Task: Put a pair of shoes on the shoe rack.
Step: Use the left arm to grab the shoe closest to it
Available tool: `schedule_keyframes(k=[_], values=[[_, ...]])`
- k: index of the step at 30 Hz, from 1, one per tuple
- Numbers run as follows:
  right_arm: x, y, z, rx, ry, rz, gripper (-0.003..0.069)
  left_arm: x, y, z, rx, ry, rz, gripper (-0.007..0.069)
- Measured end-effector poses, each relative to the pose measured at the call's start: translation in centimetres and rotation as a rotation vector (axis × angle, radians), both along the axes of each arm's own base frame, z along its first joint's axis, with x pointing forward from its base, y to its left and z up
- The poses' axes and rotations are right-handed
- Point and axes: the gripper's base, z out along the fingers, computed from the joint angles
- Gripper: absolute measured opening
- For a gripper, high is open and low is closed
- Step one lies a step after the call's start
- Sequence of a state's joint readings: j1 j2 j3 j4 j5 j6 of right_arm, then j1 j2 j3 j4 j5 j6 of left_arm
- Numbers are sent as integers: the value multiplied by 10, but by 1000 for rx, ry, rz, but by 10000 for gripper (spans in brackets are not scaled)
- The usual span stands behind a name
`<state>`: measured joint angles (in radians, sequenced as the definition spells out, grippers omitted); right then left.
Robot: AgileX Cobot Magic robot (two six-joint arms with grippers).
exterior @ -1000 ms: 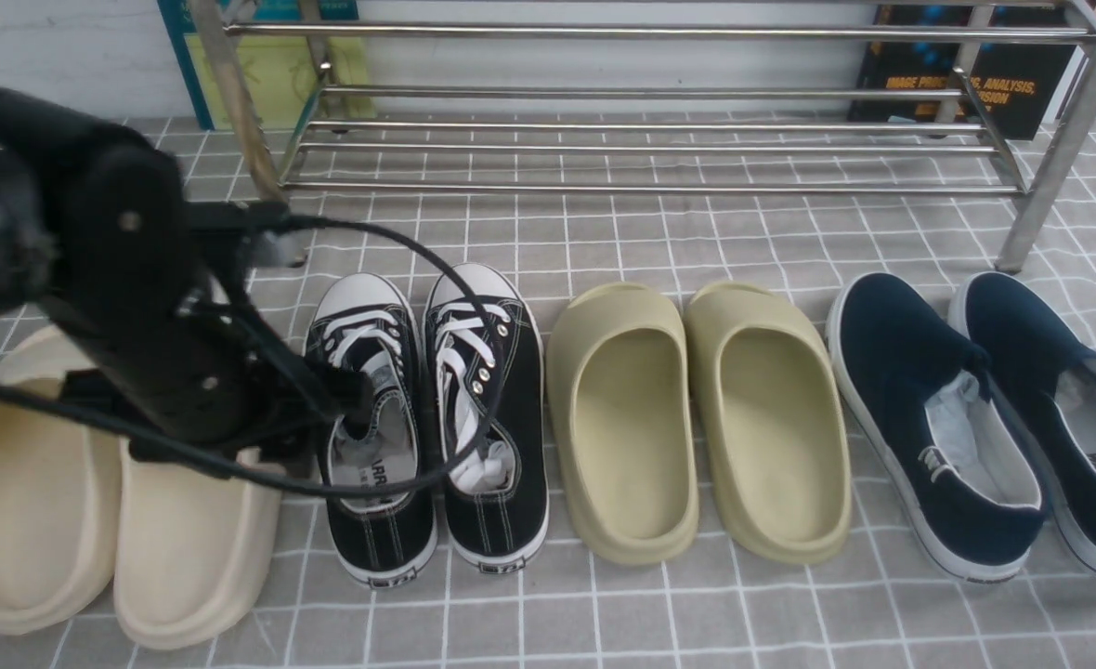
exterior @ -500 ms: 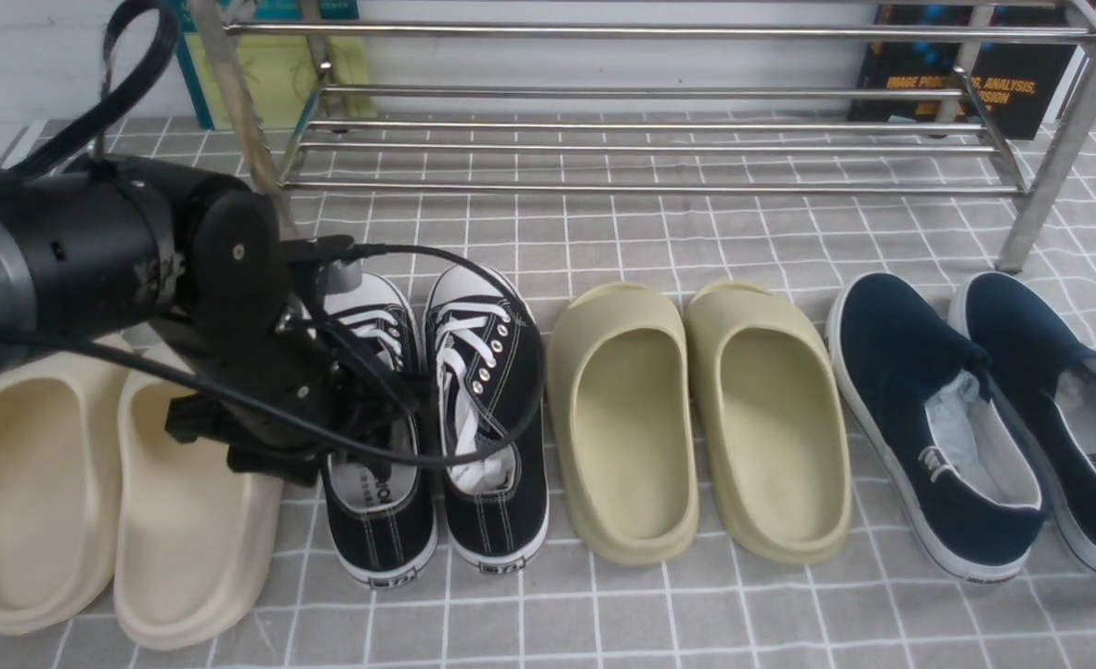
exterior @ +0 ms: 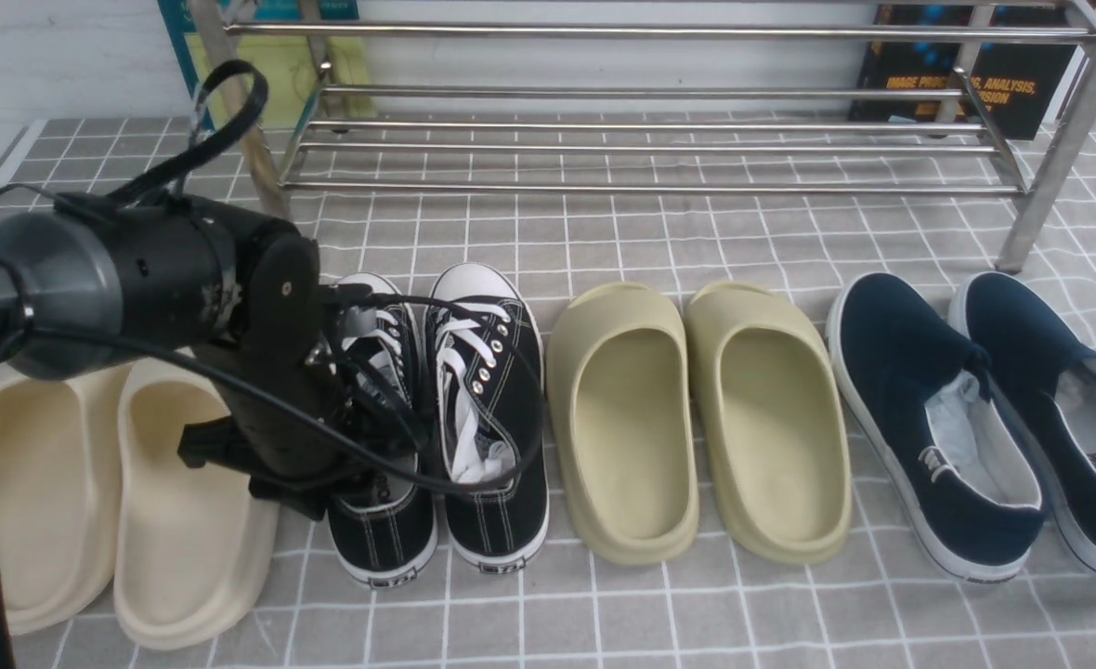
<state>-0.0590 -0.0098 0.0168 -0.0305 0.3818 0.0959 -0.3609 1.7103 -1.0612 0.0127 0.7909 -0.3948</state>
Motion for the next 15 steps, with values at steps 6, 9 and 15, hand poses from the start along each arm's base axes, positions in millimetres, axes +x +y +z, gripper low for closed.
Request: schedule_keyframes(k=[6, 9, 15], values=[[0, 0, 0, 0, 0, 0, 239, 4, 1, 11, 28, 9, -10, 13], [0, 0, 0, 0, 0, 0, 239, 5, 1, 24, 32, 3, -9, -13], [0, 0, 0, 0, 0, 0, 239, 5, 2, 78, 12, -74, -13, -13]])
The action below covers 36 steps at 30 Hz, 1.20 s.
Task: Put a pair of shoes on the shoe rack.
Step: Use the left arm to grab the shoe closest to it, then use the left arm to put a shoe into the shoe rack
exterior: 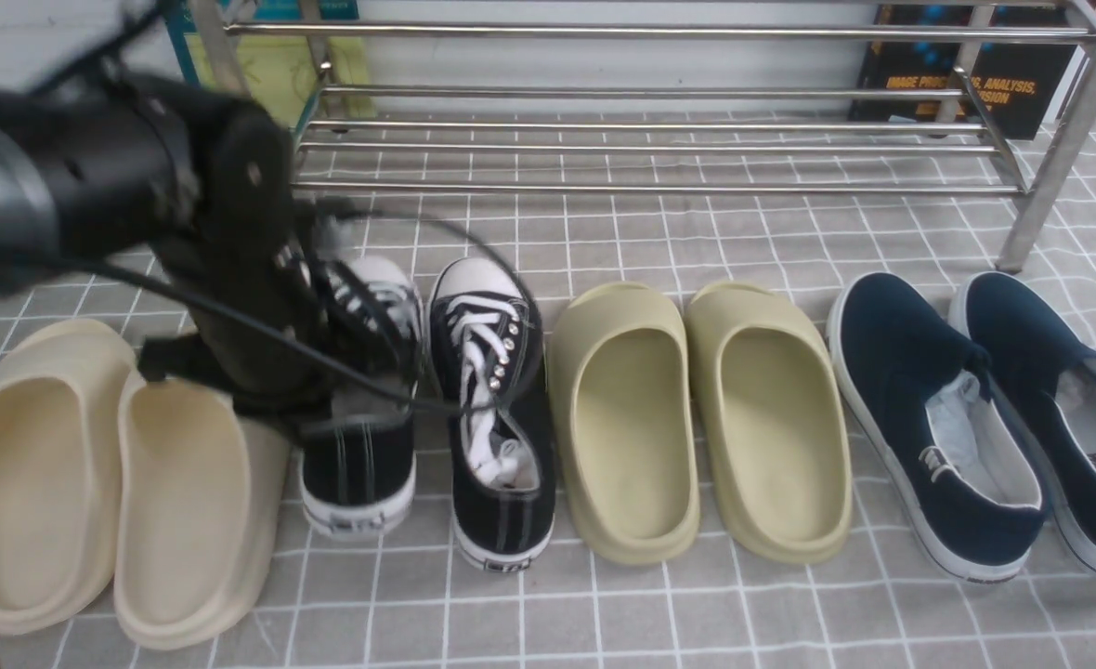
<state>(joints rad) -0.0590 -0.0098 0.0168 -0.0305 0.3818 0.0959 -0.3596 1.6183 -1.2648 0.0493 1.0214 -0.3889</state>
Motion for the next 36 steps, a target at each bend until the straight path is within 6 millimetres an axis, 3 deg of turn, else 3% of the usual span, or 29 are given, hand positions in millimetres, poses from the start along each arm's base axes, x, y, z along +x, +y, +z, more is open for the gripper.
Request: schedule_keyframes(k=[4, 7, 10, 15, 21, 36], values=[[0, 0, 0, 0, 0, 0, 239, 5, 2, 43, -23, -103, -19, -13], [0, 0, 0, 0, 0, 0, 239, 11, 1, 55, -52, -146, -23, -13], [0, 0, 0, 0, 0, 0, 239, 30, 6, 69, -128, -202, 10, -13], [0, 0, 0, 0, 0, 0, 239, 52, 16, 62, -150, -190, 57, -13], [0, 0, 0, 0, 0, 0, 239, 97, 24, 43, -146, -203, 107, -13], [0, 0, 0, 0, 0, 0, 239, 181, 11, 15, -183, -348, 132, -13]])
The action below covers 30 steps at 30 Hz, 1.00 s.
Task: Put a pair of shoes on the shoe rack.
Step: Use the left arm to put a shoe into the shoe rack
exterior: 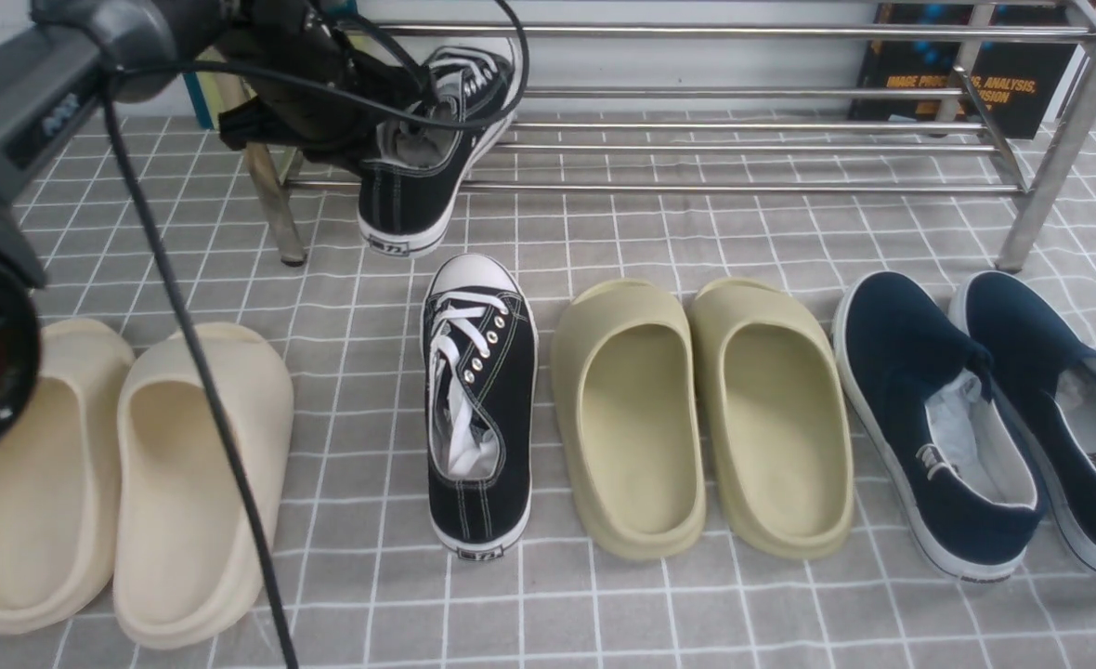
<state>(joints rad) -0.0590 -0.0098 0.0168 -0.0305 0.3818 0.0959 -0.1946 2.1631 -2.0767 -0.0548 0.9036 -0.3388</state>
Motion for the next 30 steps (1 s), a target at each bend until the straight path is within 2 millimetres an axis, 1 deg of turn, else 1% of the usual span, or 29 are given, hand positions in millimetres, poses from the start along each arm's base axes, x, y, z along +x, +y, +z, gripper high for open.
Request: schedule_keyframes(k=[4, 6, 10, 17, 20, 24, 27, 28, 30], values=[[0, 0, 0, 0, 0, 0, 239, 12, -1, -7, -16, -18, 35, -13], [0, 0, 0, 0, 0, 0, 239, 19, 0, -12, -38, -30, 93, -13], [0, 0, 0, 0, 0, 0, 239, 23, 1, -17, -41, -49, 131, -13], [0, 0, 0, 0, 0, 0, 239, 26, 2, -15, -31, -85, 139, -13], [0, 0, 0, 0, 0, 0, 239, 26, 2, -15, -31, -89, 139, 0], [0, 0, 0, 0, 0, 0, 239, 27, 2, -12, -35, -109, 138, 50], [0, 0, 0, 0, 0, 0, 239, 27, 2, -11, -38, -112, 138, 125], [0, 0, 0, 0, 0, 0, 239, 27, 2, -10, -38, -112, 139, 137], [0, 0, 0, 0, 0, 0, 239, 25, 2, -9, -33, -92, 139, 191]])
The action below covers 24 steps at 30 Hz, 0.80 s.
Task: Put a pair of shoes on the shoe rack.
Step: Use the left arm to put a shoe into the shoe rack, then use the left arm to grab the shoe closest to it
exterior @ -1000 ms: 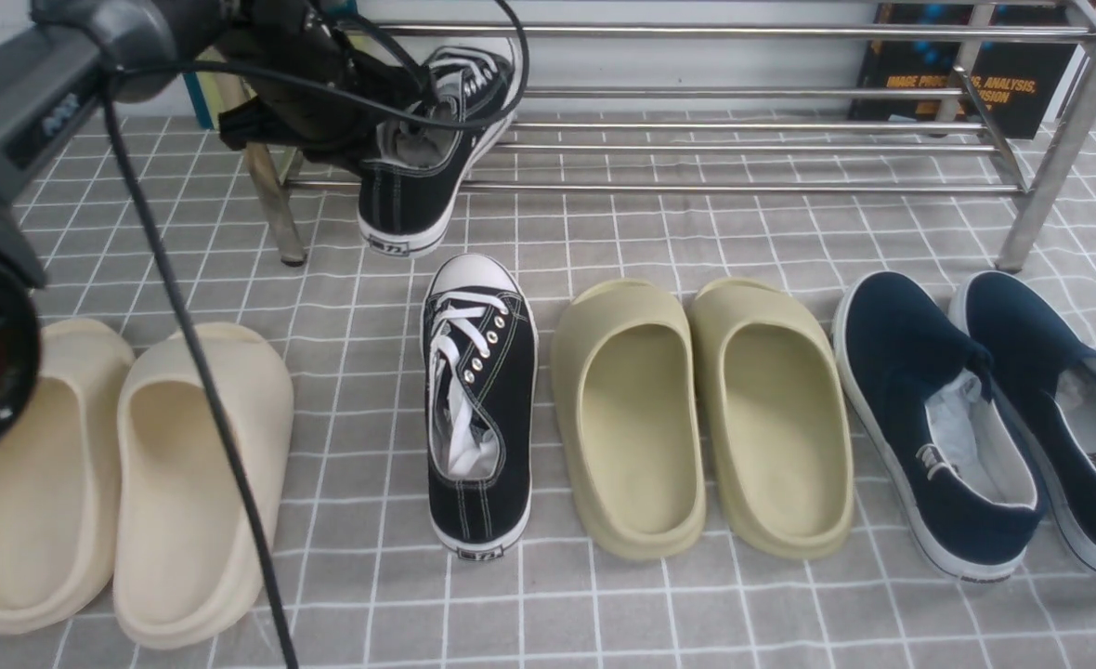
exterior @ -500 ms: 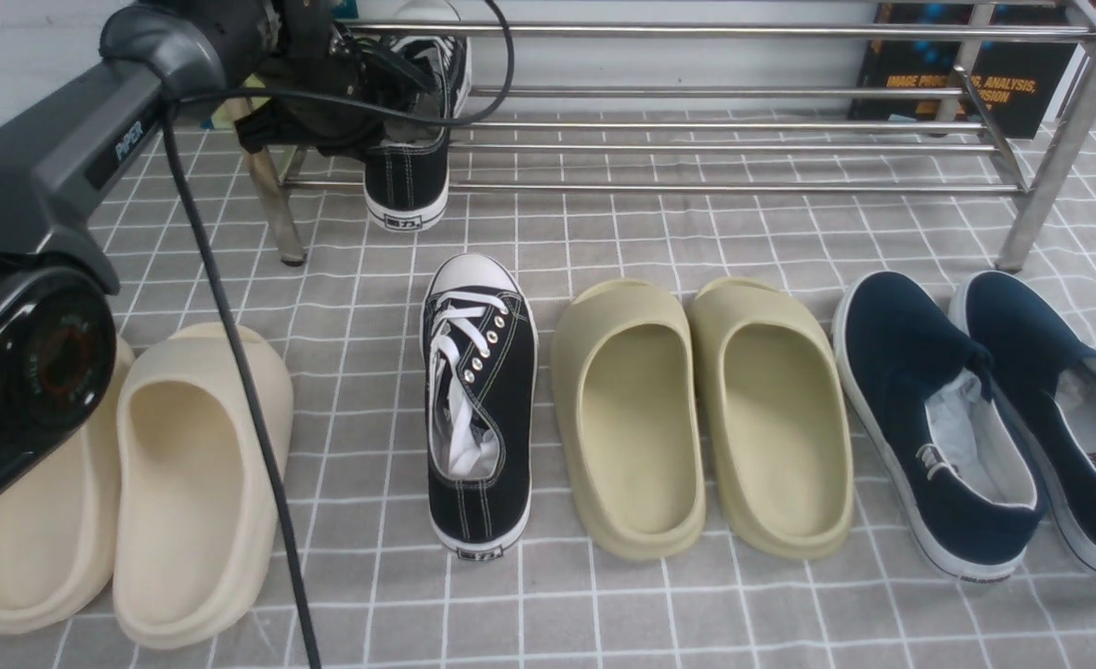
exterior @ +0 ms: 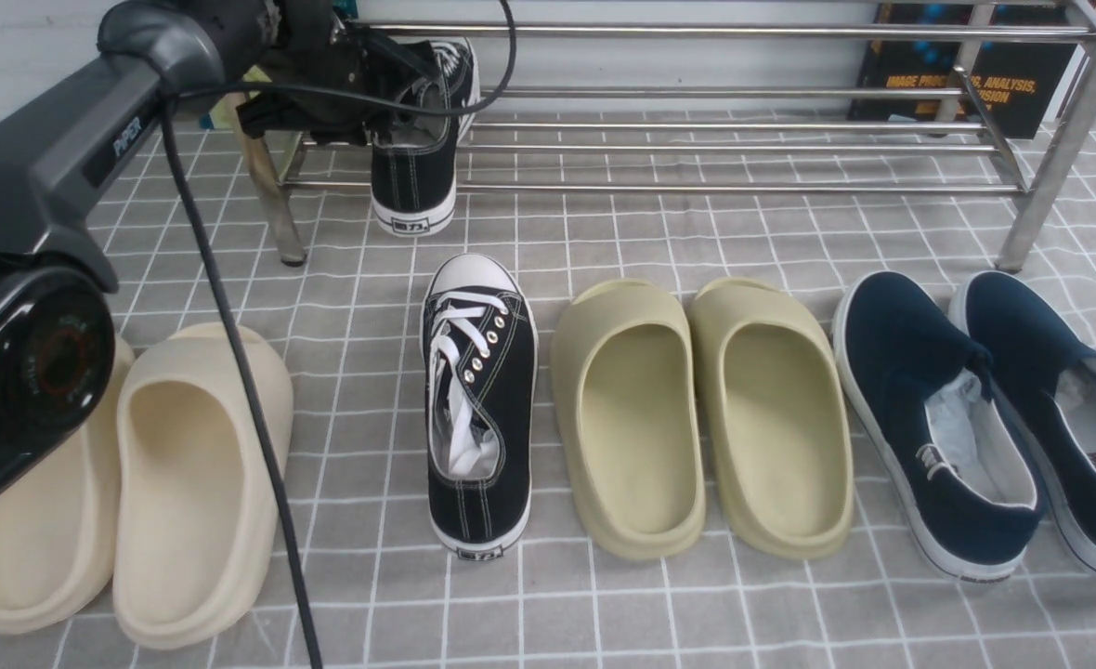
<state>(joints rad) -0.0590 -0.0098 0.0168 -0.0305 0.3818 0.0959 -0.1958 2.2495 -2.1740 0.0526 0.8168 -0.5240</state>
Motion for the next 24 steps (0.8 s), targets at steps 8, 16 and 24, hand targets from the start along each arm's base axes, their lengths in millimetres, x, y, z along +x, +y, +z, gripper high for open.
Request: schedule_keyframes(k=[8, 16, 24], values=[[0, 0, 0, 0, 0, 0, 239, -33, 8, 52, 55, 82, -30, 319], [0, 0, 0, 0, 0, 0, 239, -103, 13, 142, 62, 48, -183, 323], [0, 0, 0, 0, 0, 0, 239, -154, 8, 136, -36, 151, -301, 323]])
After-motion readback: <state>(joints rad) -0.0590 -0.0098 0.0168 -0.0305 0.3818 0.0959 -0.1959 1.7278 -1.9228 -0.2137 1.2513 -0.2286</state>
